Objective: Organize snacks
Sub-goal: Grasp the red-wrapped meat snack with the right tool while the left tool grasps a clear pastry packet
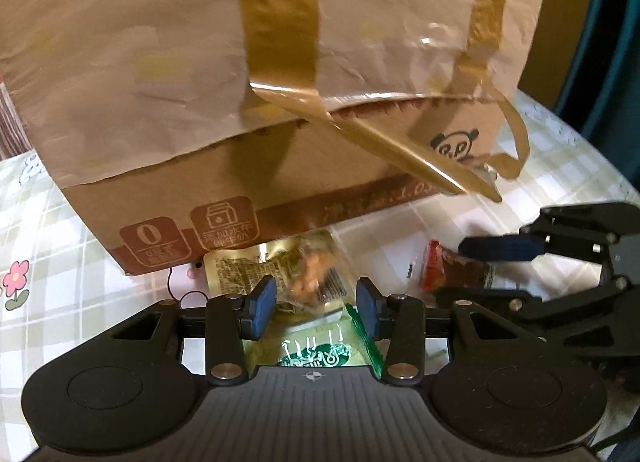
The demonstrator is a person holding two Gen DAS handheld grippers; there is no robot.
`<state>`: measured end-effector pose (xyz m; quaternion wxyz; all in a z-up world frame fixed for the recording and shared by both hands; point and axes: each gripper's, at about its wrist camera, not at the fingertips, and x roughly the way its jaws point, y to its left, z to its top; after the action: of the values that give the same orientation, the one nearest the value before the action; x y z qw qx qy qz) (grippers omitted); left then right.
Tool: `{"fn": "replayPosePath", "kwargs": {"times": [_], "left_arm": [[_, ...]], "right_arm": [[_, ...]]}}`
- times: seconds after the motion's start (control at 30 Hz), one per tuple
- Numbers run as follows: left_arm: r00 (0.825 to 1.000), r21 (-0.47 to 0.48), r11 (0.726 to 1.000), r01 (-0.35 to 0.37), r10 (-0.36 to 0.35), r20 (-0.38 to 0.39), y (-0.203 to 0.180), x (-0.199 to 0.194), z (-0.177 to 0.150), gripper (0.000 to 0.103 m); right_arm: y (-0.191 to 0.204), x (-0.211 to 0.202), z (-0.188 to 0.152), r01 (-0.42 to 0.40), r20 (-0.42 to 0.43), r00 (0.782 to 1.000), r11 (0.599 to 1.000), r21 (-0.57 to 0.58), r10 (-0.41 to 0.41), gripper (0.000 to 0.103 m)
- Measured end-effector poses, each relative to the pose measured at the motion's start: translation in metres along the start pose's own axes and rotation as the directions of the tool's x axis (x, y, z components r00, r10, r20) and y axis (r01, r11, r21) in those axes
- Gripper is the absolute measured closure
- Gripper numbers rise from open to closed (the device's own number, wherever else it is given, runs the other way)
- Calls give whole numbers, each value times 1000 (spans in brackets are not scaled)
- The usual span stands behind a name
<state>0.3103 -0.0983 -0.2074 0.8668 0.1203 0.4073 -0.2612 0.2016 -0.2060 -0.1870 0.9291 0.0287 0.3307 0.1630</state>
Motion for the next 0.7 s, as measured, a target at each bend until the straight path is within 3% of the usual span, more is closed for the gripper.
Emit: {"fn": "replayPosePath", "kwargs": {"times": [0.37,0.43,0.47,0.5,0.7], "left_arm": [[999,35,999,-41,41,3,-11,10,11,57],[999,53,997,-51,51,9,-14,12,12,63],[998,57,997,-55,54,12,-15,13,13,81],[998,61,996,-60,59,10,-17,13,13,85],[993,67,992,-110,106,59,-30,-6,7,86]], "right_arm": [[-1,1,1,-4,1,1000,1000,13,4,60],[-1,1,1,-4,1,1000,1000,13,4,60],[-1,1,1,-4,1,1000,1000,13,4,60],[-2,1,1,-4,1,1000,1000,13,4,60],[-2,1,0,-6,2,1000,1000,18,6,60]]}}
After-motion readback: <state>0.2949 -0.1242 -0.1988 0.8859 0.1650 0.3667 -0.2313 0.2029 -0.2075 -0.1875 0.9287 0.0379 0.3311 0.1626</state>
